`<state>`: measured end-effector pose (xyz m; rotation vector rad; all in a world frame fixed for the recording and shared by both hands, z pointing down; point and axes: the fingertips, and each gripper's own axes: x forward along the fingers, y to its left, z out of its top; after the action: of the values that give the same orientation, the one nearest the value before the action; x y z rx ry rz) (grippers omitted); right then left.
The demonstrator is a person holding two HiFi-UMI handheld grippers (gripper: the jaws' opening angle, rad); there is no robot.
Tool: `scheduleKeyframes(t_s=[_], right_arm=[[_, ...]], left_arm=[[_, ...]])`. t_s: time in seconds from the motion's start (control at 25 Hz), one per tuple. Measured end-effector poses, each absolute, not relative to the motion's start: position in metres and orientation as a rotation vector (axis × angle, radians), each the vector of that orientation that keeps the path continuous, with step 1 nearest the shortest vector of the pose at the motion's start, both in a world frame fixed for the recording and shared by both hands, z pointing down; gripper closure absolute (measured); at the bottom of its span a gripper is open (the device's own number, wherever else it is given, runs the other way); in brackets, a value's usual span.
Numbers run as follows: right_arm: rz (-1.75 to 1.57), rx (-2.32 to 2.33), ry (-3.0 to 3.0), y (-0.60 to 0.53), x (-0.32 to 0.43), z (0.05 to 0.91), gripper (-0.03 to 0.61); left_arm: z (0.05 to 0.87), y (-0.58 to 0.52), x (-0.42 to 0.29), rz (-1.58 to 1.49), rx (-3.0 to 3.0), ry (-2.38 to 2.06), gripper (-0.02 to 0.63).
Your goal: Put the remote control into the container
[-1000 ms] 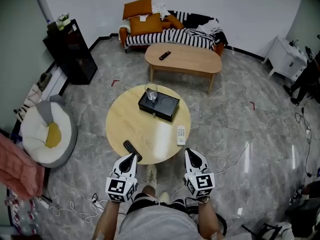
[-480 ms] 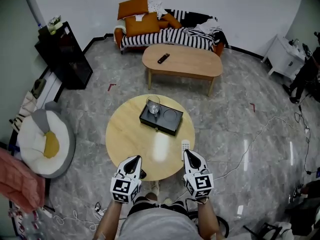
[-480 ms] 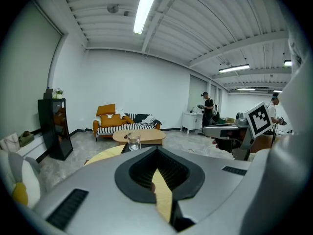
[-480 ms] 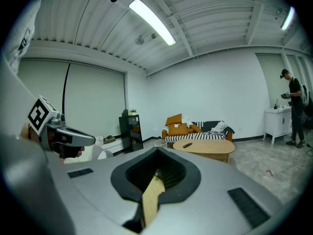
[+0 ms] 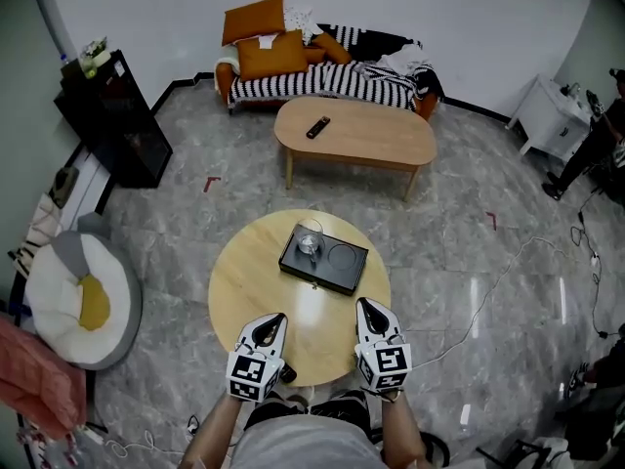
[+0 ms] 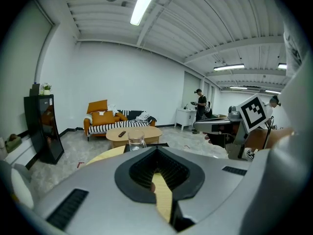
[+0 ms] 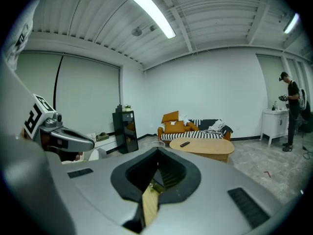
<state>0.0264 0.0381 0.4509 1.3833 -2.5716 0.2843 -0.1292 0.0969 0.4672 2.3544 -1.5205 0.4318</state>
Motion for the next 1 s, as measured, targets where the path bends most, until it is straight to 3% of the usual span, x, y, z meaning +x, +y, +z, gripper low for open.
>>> scheduleKeyframes(t_s=[1.0], right_arm=[[0.379, 1.271, -2.403, -0.058, 0.018, 0.577, 0.571]], left_arm=[[0.631, 0.008, -0.099, 0.721, 2.228, -1.238, 0.606]])
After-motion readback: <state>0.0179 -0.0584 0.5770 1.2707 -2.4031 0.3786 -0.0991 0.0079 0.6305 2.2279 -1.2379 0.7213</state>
